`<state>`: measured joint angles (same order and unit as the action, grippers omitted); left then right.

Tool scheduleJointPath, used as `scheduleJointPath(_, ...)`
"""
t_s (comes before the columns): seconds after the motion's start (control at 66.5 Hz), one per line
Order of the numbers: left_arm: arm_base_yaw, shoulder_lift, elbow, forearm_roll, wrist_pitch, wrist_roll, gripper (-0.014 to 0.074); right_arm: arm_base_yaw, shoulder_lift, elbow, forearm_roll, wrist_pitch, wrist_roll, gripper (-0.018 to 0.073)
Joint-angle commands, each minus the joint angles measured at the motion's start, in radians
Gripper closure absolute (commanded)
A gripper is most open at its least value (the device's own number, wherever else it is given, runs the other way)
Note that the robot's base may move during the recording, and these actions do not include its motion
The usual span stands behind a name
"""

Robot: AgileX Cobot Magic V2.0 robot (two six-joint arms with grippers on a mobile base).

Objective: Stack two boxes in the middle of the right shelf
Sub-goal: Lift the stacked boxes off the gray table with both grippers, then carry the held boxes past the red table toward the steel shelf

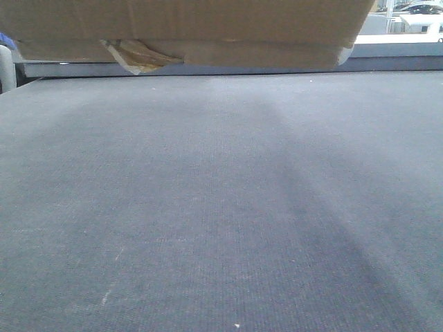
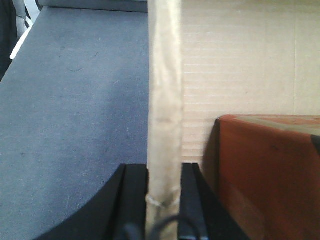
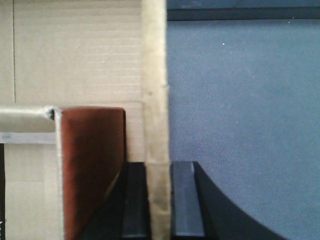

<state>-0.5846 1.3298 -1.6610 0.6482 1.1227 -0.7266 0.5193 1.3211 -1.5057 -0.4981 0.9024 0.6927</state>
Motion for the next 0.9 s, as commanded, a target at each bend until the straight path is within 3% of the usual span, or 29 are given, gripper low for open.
scheduleJointPath(0.0,0.002,-0.017,-0.015,0.053,-0.014,-0.006,0.0707,-0.007,-0.017,-0.009,-0.064,-0.022,0.006,0.0722)
scheduleJointPath(0.887,0.002,-0.017,-0.015,0.053,-0.014,-0.006,0.0707,-0.007,-0.017,-0.009,-0.064,-0.022,0.006,0.0722)
